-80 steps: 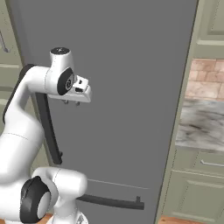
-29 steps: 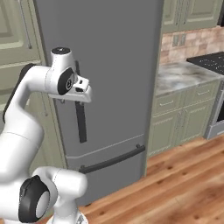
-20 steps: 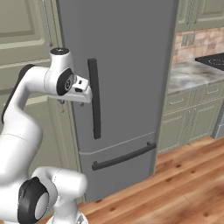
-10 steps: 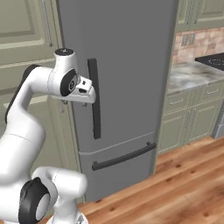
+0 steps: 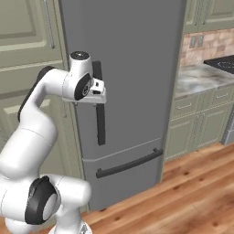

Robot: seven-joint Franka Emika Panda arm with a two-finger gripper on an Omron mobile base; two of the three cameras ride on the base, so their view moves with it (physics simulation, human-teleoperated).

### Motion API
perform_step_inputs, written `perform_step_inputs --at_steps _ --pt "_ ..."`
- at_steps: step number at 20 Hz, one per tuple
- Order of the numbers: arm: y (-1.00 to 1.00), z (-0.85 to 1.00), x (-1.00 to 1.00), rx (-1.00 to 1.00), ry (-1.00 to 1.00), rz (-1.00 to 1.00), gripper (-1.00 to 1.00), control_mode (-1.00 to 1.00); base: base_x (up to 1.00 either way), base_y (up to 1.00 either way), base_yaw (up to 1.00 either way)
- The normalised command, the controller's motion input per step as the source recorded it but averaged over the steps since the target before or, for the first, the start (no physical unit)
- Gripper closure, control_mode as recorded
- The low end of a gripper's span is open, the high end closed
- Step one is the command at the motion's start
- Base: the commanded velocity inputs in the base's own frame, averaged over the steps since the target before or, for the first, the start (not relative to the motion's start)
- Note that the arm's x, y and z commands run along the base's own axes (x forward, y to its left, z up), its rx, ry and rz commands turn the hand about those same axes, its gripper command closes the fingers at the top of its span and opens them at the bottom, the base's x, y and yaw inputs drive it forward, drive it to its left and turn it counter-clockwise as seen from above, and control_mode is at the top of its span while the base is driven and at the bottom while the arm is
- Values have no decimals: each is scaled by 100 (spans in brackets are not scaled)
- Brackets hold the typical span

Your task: Gather the corn and carrot from the fridge and place them on a tray on the dining counter. Then gather the chicken drumstick and steak from the fridge and place them on the other tray.

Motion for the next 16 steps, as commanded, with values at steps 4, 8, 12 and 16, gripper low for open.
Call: perform_step_inputs --at_steps 4,8,12,16 --pt "-27 -7 68 0 -12 18 -100 -100 0 0 0" --pt "1 -4 29 0 -10 2 -100 -100 0 0 0" --pt "7 -3 37 0 -10 0 -100 -100 0 0 0" --pt "1 -16 42 2 -10 -2 -100 -100 0 0 0"
